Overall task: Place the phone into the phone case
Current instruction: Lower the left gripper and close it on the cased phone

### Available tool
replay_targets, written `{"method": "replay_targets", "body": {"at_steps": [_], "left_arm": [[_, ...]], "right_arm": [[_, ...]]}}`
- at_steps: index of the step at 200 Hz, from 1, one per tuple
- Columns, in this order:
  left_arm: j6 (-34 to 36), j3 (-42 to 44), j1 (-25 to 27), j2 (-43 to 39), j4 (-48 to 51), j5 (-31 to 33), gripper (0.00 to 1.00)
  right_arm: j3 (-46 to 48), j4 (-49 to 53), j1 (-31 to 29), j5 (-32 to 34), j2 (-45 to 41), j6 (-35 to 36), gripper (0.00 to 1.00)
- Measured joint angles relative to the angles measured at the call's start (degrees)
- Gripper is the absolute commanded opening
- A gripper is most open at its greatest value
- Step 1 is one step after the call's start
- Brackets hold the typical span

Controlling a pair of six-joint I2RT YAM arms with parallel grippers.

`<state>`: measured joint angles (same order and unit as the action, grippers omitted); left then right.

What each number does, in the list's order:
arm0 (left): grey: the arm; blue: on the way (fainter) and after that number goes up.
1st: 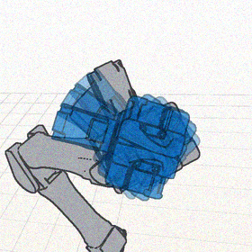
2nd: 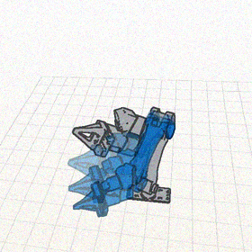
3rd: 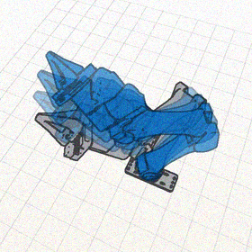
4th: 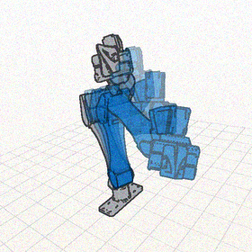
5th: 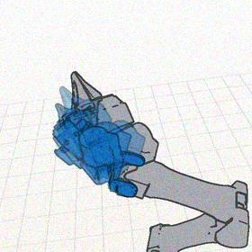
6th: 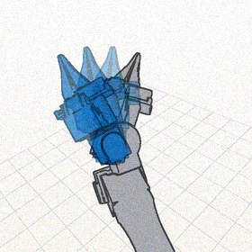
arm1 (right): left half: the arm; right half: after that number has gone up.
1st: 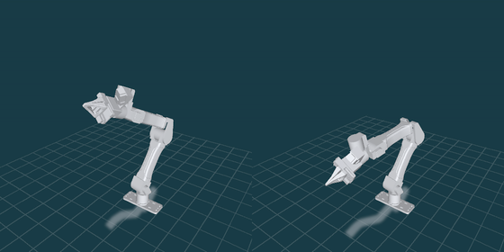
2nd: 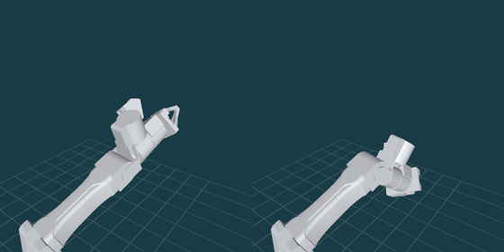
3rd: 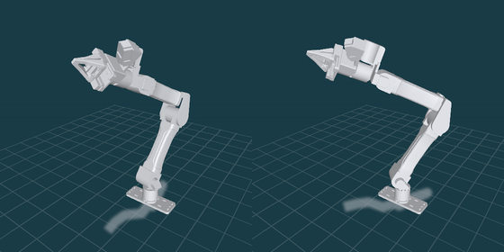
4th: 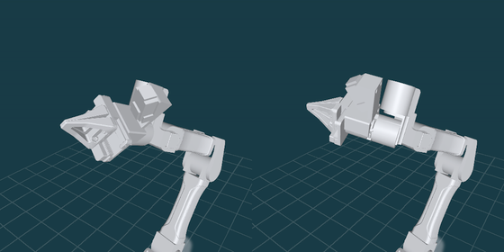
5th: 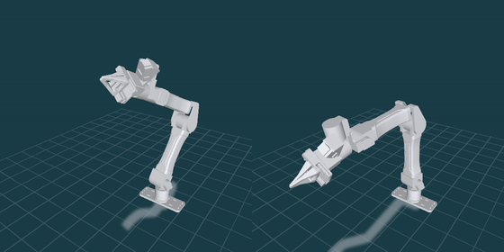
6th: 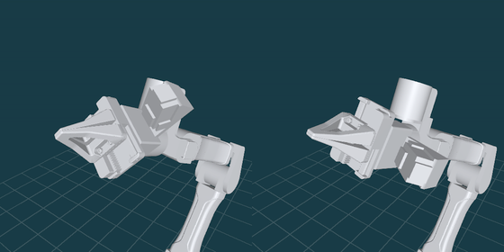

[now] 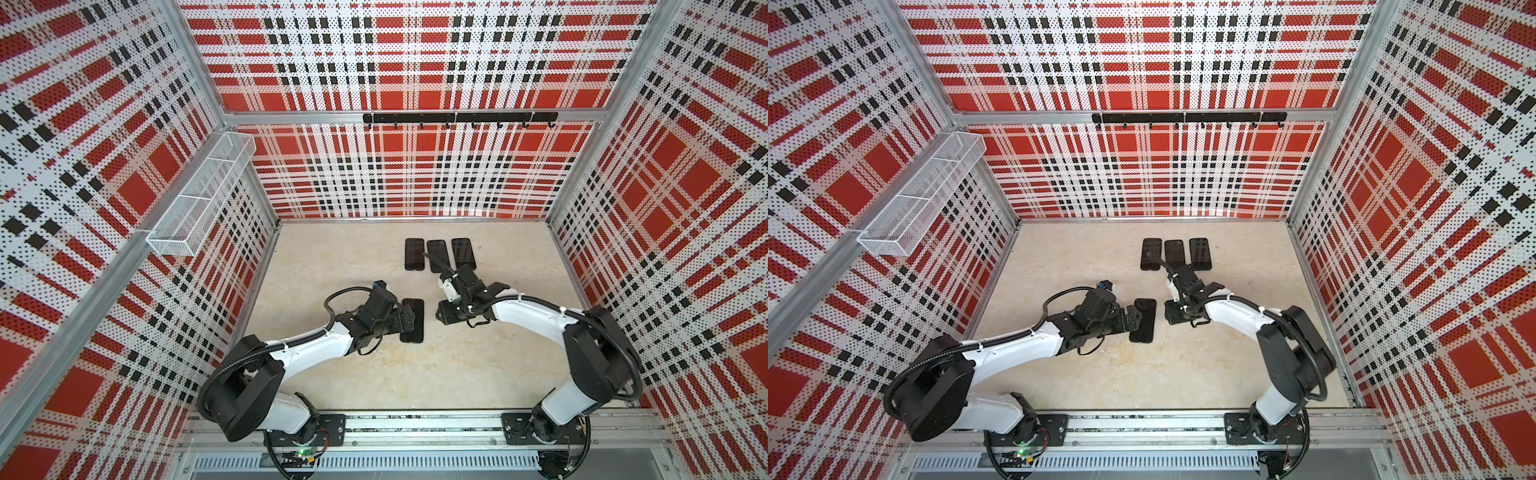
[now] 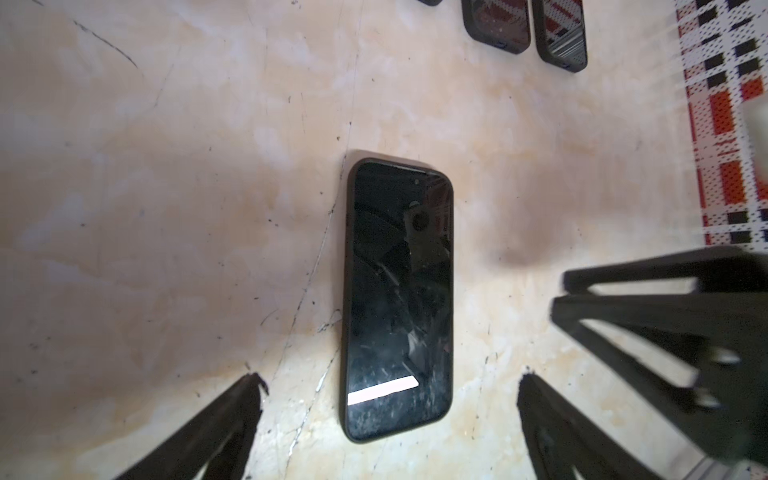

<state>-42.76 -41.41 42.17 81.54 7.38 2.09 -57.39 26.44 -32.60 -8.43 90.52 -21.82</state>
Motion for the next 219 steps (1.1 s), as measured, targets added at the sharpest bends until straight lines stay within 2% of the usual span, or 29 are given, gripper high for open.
{"method": "replay_targets", "body": {"at_steps": [2, 5, 33, 68, 96, 154, 219], "left_arm": [[0.2, -0.3, 0.1, 0.2, 0.3, 0.1, 0.98], [0.5, -0.8, 0.3, 0.5, 0.7, 0.2, 0.98], [3.3, -6.2, 2.3, 4.5, 5.2, 1.0, 0.98], [5.7, -12.4, 4.0, 10.2, 10.8, 1.8, 0.98], [7.0, -17.6, 4.9, 14.8, 16.2, 2.7, 0.98], [11.8, -29.7, 5.9, 25.6, 26.9, 3.0, 0.98], [12.6, -33.1, 6.3, 30.4, 32.9, 2.8, 0.98]], "right_arm": [[-0.1, 0.0, 0.3, 0.4, -0.6, 0.3, 0.98], [-0.1, 0.0, 0.7, 0.9, -1.4, 0.4, 1.0], [1.4, -1.6, 4.9, 6.5, -9.3, 2.7, 1.0], [5.4, -4.6, 9.0, 9.7, -17.0, 4.0, 1.0], [6.2, -5.1, 10.1, 11.5, -16.6, 4.4, 1.0], [7.3, -5.5, 10.3, 10.6, -13.2, 5.3, 1.0], [9.4, -7.0, 10.9, 11.8, -13.2, 5.8, 1.0]]}}
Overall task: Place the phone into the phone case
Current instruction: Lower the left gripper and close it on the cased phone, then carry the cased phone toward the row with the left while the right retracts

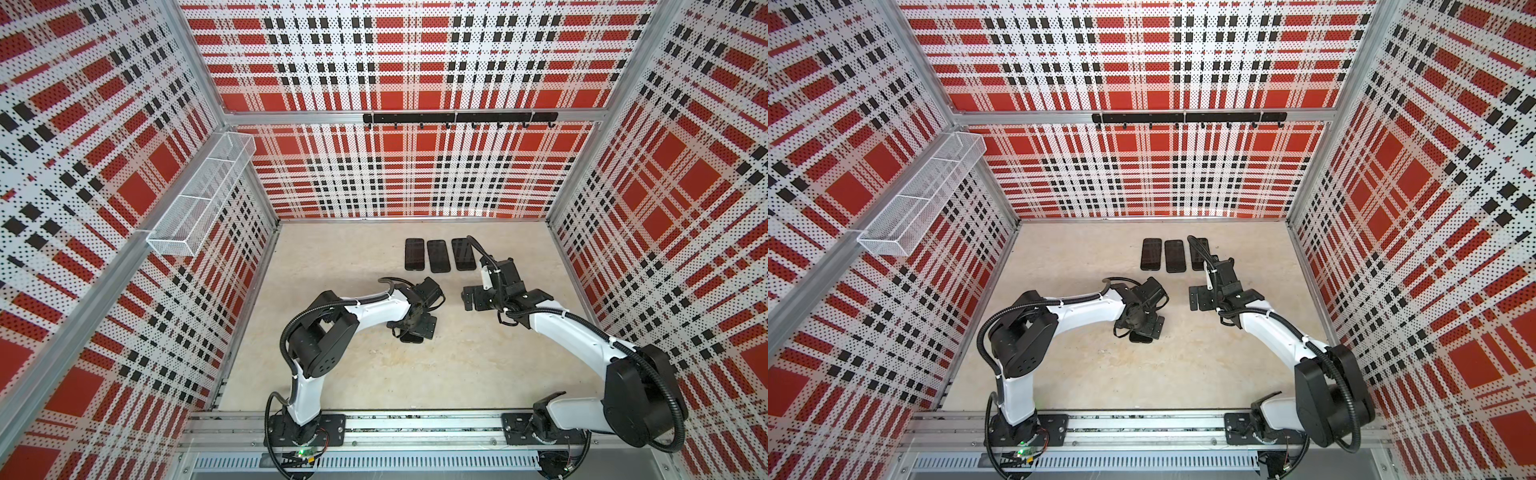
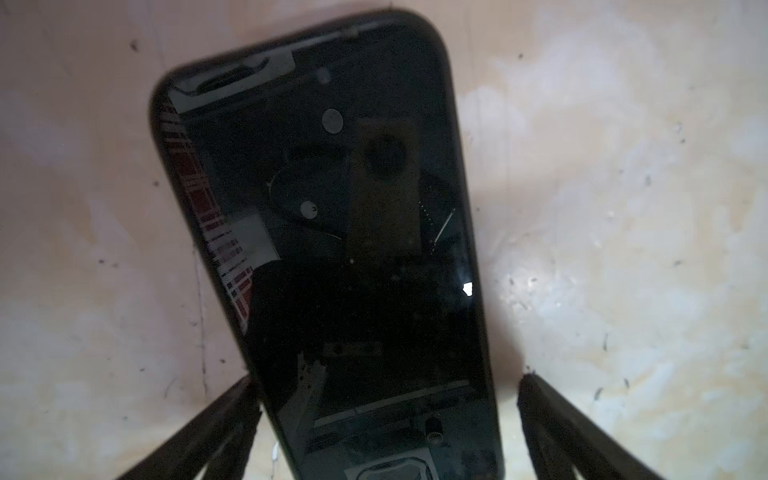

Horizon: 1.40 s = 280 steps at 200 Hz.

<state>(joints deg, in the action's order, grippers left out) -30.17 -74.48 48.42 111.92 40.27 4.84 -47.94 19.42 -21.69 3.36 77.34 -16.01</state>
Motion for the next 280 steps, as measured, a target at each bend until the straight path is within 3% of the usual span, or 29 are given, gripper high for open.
{"method": "replay_targets", "body": {"at_steps": [35, 87, 136, 183, 240, 257, 270, 280], "left_arm": [[-0.4, 0.0, 0.0, 0.1, 0.1, -0.1, 1.0], [-1.6, -0.7, -0.4, 0.5, 0.7, 0.2, 0.79], [-1.7, -1.2, -2.2, 0.5, 0.5, -0.9, 0.74], [1.2, -5.2, -10.0, 0.5, 0.5, -0.6, 0.68], [6.5, -22.3, -19.5, 8.1, -0.5, 2.3, 0.65], [7.4, -26.3, -21.2, 11.5, -0.5, 2.7, 0.72], [8.5, -25.6, -22.1, 12.1, -1.3, 2.7, 0.92], [10.1, -23.8, -22.0, 11.6, -1.6, 3.2, 0.99]], "right_arm": [[0.1, -0.8, 0.2, -0.3, 0.0, 0.0, 1.0], [0.1, -1.3, 0.2, -0.5, 0.0, 0.1, 1.0], [-0.9, -0.2, 0.2, -1.6, -0.3, 1.2, 1.0], [-8.7, 1.3, 2.1, -0.5, -0.6, 2.4, 1.0], [-9.9, 2.3, 2.6, -0.2, -1.8, 2.8, 1.0], [-9.7, 3.7, 2.9, 0.4, -2.3, 2.9, 1.0], [-9.7, 4.9, 3.2, 1.0, -2.7, 2.9, 1.0], [-9.7, 5.6, 3.5, 1.4, -3.3, 3.1, 1.0]]}}
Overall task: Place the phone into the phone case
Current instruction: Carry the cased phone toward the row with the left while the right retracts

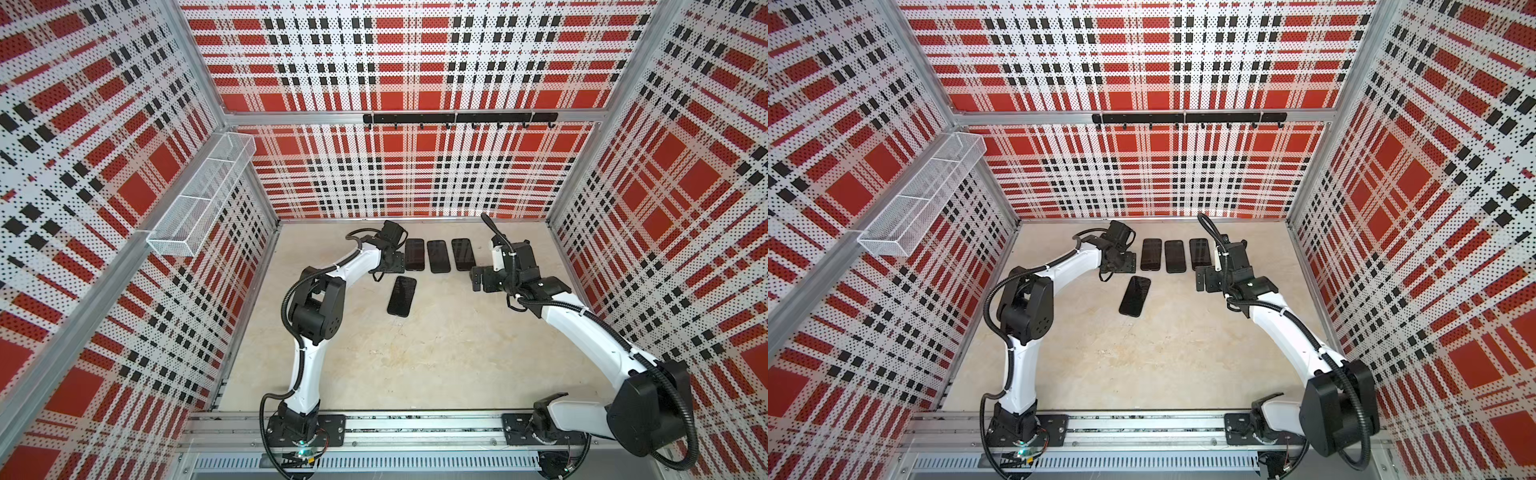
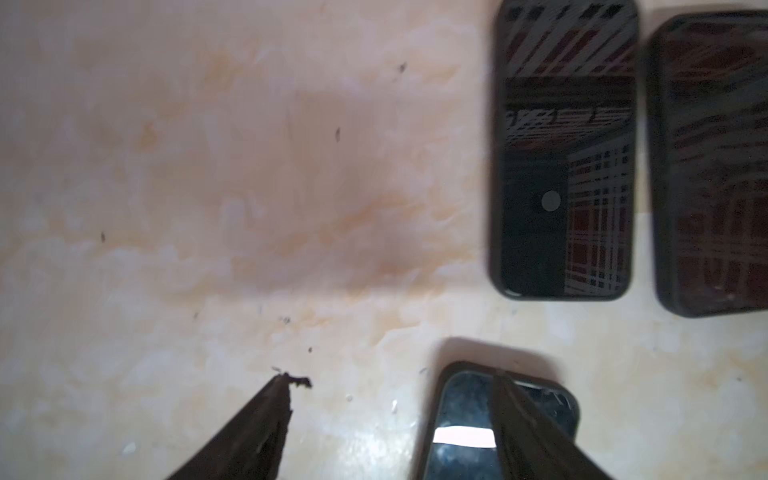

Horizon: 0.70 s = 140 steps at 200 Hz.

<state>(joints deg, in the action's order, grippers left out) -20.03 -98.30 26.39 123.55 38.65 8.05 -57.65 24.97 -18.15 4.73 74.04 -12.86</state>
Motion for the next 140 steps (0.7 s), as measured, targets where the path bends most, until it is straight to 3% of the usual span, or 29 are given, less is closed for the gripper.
{"method": "replay_targets", "body": {"at_steps": [67, 140], "left_arm": [[4.9, 9.9, 8.8, -4.4, 0.3, -1.9, 0.98], [5.2, 12.2, 9.3, -5.5, 1.1, -1.3, 0.98]], "right_arm": [[1.6, 1.3, 1.1, -1.8, -1.2, -0.2, 1.0], [1.9, 1.4, 1.1, -0.9, -0.6, 0.0, 1.0]]}}
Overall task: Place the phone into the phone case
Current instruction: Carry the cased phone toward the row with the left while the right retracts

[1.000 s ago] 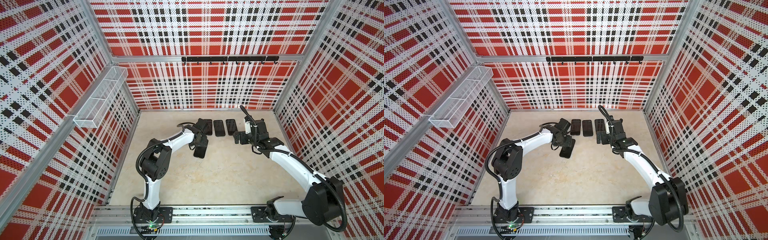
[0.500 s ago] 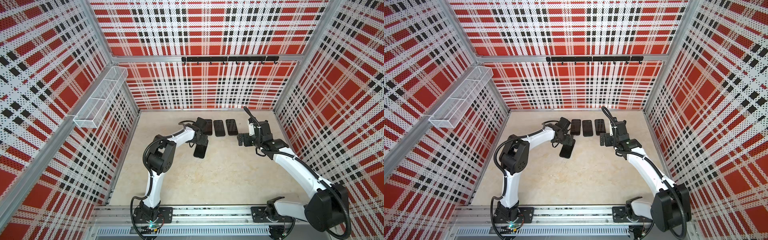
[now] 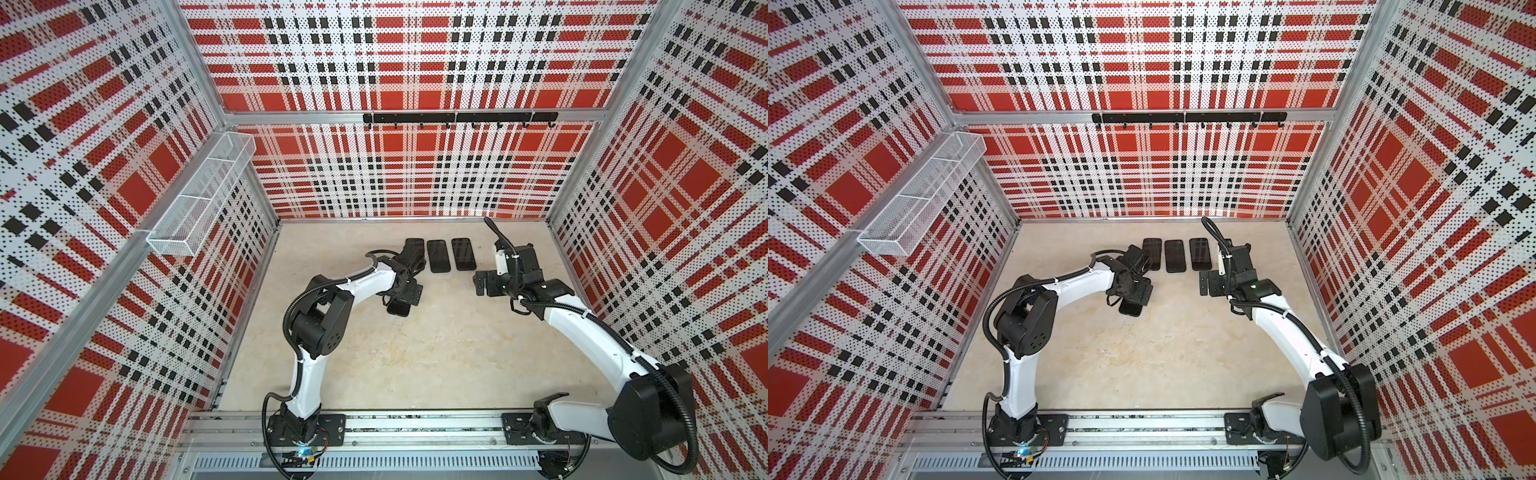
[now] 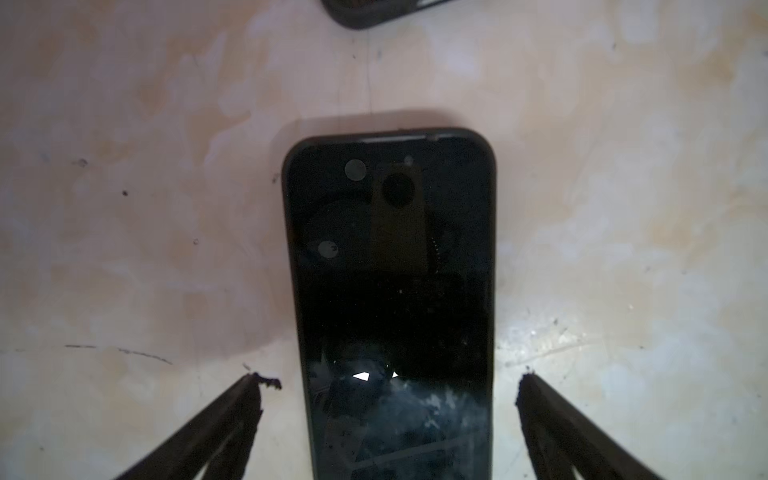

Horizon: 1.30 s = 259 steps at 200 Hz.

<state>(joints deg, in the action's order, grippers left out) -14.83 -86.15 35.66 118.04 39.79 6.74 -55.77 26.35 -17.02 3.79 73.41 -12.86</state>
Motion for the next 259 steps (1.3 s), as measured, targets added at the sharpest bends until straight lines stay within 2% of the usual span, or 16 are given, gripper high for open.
{"method": "replay_targets", "body": {"at_steps": [28, 57, 71, 88, 121, 142, 163, 204, 259], "left_arm": [[0.2, 0.4, 0.1, 0.5, 0.3, -0.1, 1.0], [0.3, 0.6, 0.2, 1.4, 0.5, -0.3, 0.84], [0.2, 0.6, 0.2, 1.5, 0.4, -0.7, 0.75], [0.2, 0.6, 0.2, 1.5, 0.3, -0.8, 0.7], [0.1, 0.6, -0.3, 1.5, 0.3, -1.0, 0.66], [-0.1, 1.1, -0.8, 1.2, -0.2, -1.8, 0.62], [-0.6, 1.8, -2.0, 0.8, -1.3, -2.7, 0.55], [-1.3, 1.9, -5.3, 0.7, -1.9, -2.9, 0.55], [-1.5, -0.2, -8.5, 0.9, -0.5, -1.0, 0.54]], "right_arm": [[0.0, -0.1, 0.2, 0.4, 0.3, 0.3, 1.0], [0.0, -0.2, 2.4, -0.2, 1.3, 1.2, 1.0], [-0.2, -0.5, 5.0, 0.0, 1.9, 1.9, 1.0], [-1.0, -1.5, 9.2, -0.9, 3.1, 2.8, 1.0], [-4.0, -4.5, 18.5, -2.6, 6.0, 3.9, 1.0], [-6.1, -5.9, 22.0, -3.8, 7.3, 4.2, 1.0], [-6.8, -7.1, 22.4, -5.2, 7.3, 4.5, 1.0], [-5.1, -7.7, 22.2, -8.1, 7.3, 4.5, 1.0], [-3.9, -6.4, 22.2, -8.3, 5.2, 4.9, 1.0]]}}
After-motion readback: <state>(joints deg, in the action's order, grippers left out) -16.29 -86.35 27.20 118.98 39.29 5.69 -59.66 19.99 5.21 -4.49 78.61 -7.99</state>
